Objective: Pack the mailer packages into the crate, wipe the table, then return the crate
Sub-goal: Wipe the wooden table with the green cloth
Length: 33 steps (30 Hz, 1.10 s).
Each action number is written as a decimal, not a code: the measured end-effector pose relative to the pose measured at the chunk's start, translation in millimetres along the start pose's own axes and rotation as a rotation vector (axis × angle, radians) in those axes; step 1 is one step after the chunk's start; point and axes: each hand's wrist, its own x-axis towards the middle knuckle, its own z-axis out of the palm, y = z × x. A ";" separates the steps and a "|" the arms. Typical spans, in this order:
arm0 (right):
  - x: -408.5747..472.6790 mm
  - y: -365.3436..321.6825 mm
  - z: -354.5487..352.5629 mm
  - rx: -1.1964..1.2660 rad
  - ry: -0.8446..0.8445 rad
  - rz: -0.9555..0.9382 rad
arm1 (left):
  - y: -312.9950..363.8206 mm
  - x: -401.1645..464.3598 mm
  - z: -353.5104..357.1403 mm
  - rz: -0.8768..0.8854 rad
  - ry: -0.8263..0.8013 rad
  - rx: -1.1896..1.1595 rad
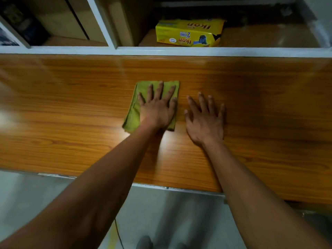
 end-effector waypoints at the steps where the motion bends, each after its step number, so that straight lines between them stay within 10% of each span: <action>1: -0.7 -1.3 -0.3 0.002 -0.001 0.001 | 0.5 -23.9 1.0 0.016 0.008 -0.016; 6: -1.1 -1.1 0.6 0.008 -0.005 0.017 | 5.7 -96.2 13.9 0.038 0.030 -0.040; 14: 0.1 1.5 -0.2 0.008 0.005 0.001 | 9.9 77.4 -11.2 -0.047 -0.025 -0.033; 23: -0.3 -1.7 0.4 0.009 -0.020 0.019 | 4.0 -79.3 10.0 0.050 -0.004 -0.047; 33: 70.6 20.7 -5.2 0.029 0.015 -0.029 | 27.4 157.0 -8.8 0.009 -0.035 -0.034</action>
